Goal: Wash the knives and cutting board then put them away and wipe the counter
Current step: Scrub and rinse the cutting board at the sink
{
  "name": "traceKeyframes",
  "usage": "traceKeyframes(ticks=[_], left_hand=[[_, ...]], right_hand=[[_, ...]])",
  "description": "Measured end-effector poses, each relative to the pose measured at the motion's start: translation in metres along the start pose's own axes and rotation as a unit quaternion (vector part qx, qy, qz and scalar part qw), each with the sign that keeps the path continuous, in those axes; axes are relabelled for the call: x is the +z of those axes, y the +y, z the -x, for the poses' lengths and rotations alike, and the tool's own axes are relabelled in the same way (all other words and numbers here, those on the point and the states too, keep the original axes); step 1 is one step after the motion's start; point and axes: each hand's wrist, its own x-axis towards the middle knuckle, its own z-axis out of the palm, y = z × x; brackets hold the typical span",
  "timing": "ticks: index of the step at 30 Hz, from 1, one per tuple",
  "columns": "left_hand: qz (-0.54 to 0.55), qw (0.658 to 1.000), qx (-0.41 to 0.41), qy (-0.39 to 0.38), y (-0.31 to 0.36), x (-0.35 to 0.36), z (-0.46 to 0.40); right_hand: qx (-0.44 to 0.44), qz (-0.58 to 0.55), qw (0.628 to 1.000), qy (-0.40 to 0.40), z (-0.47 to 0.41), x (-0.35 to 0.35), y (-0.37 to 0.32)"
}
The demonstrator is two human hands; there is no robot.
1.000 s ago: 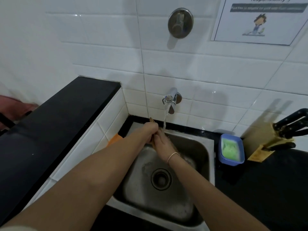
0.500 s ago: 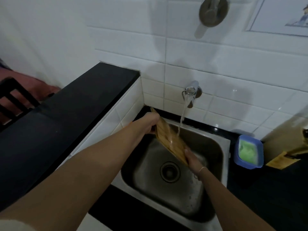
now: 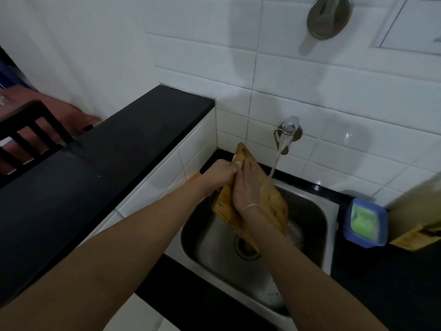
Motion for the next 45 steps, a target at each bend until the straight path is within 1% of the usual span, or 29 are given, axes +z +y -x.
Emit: traceKeyframes(ticks=[2, 4, 5, 6, 9, 11, 13, 15, 17, 19, 20, 22, 23, 24, 25, 26, 27, 28, 29, 30, 32, 34, 36, 38, 42, 45], left_hand=[[0.023, 1.000, -0.002, 0.016, 0.000, -0.005, 0.001], [0.038, 0.999, 0.005, 0.011, 0.000, -0.011, 0.003], [0.037, 0.999, 0.010, 0.000, 0.001, -0.014, 0.007], [0.034, 0.999, 0.014, -0.012, 0.002, -0.016, 0.009], [0.017, 0.998, 0.018, -0.055, 0.005, -0.021, 0.018], [0.008, 0.996, 0.028, -0.082, 0.009, -0.024, 0.025], [-0.013, 0.995, 0.045, -0.087, 0.011, -0.024, 0.029], [-0.035, 0.995, 0.061, -0.077, 0.014, -0.021, 0.030], [-0.046, 0.995, 0.069, -0.061, 0.013, -0.019, 0.030], [-0.038, 0.996, 0.064, -0.040, 0.012, -0.020, 0.032], [-0.027, 0.997, 0.059, -0.030, 0.011, -0.023, 0.032], [0.001, 0.998, 0.056, -0.017, 0.007, -0.029, 0.033], [0.017, 0.998, 0.056, -0.009, 0.005, -0.033, 0.034], [0.029, 0.998, 0.055, -0.002, 0.006, -0.037, 0.037], [0.037, 0.998, 0.055, 0.004, 0.005, -0.040, 0.038], [0.039, 0.998, 0.053, 0.009, 0.006, -0.043, 0.039], [0.041, 0.998, 0.049, 0.013, 0.007, -0.045, 0.039], [0.043, 0.998, 0.043, 0.019, 0.008, -0.047, 0.040], [0.048, 0.998, 0.036, 0.025, 0.008, -0.048, 0.040], [0.051, 0.998, 0.031, 0.028, 0.009, -0.049, 0.041], [0.049, 0.998, 0.030, 0.023, 0.008, -0.048, 0.044], [0.043, 0.998, 0.033, 0.009, 0.006, -0.042, 0.046], [0.034, 0.999, 0.022, 0.009, 0.005, -0.035, 0.047], [0.021, 0.999, -0.002, 0.030, 0.006, -0.028, 0.045], [0.013, 0.995, -0.054, 0.079, 0.006, -0.019, 0.044], [0.049, 0.988, -0.085, 0.115, 0.005, -0.016, 0.045]], right_hand=[[-0.064, -0.043, 0.997, -0.016, 0.032, -0.008, 0.009], [-0.121, -0.018, 0.992, -0.033, 0.059, -0.012, 0.039], [-0.114, -0.005, 0.992, -0.044, 0.065, -0.014, 0.057], [-0.088, 0.005, 0.995, -0.045, 0.062, -0.014, 0.077], [0.066, 0.054, 0.996, -0.005, 0.041, -0.027, 0.110], [0.141, 0.049, 0.989, 0.015, 0.022, -0.035, 0.108], [0.176, 0.031, 0.983, 0.031, 0.003, -0.035, 0.086], [0.137, 0.038, 0.988, 0.061, -0.005, -0.027, 0.054], [0.050, 0.039, 0.996, 0.067, 0.003, -0.016, 0.022], [-0.057, 0.046, 0.996, 0.041, 0.034, -0.005, 0.003], [-0.113, 0.032, 0.993, 0.020, 0.056, -0.004, 0.001], [-0.226, 0.030, 0.974, -0.014, 0.086, -0.006, 0.027], [-0.269, 0.046, 0.962, -0.016, 0.091, -0.005, 0.053], [-0.281, 0.061, 0.958, -0.011, 0.094, -0.007, 0.077], [-0.256, 0.066, 0.965, -0.001, 0.093, -0.008, 0.100], [-0.196, 0.064, 0.979, 0.009, 0.090, -0.013, 0.117], [-0.112, 0.048, 0.992, 0.013, 0.088, -0.017, 0.130], [-0.029, 0.030, 0.999, 0.006, 0.083, -0.020, 0.138], [0.033, 0.022, 0.999, -0.005, 0.075, -0.023, 0.141], [0.070, 0.023, 0.997, -0.020, 0.068, -0.026, 0.140], [0.094, 0.040, 0.994, -0.033, 0.054, -0.031, 0.121], [0.068, 0.056, 0.996, -0.028, 0.045, -0.032, 0.089], [0.008, 0.048, 0.998, -0.035, 0.045, -0.029, 0.056], [-0.051, 0.042, 0.996, -0.056, 0.053, -0.024, 0.037], [-0.179, -0.002, 0.980, -0.081, 0.076, -0.027, 0.047], [-0.237, -0.021, 0.966, -0.099, 0.092, -0.031, 0.059]])
